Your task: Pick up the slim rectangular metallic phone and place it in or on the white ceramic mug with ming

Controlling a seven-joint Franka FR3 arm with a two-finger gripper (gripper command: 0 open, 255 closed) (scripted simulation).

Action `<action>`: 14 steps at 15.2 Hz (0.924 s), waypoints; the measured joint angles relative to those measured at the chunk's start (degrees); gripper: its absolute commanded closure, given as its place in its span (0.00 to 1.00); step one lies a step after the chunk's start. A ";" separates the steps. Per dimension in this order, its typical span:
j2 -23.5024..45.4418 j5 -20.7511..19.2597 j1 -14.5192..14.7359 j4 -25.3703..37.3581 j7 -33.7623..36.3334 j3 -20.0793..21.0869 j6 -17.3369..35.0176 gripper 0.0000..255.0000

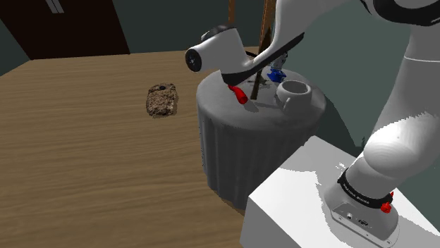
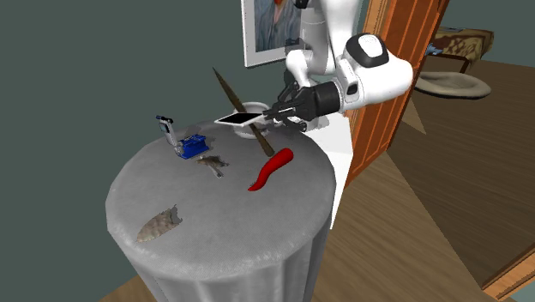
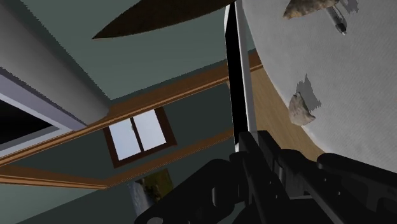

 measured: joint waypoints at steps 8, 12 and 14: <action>-19.01 6.52 -1.35 -20.33 2.81 0.81 5.25 1.00; -28.81 9.92 -0.39 -29.25 2.37 0.27 8.08 1.00; -33.73 11.71 0.60 -33.49 1.80 -0.11 9.17 1.00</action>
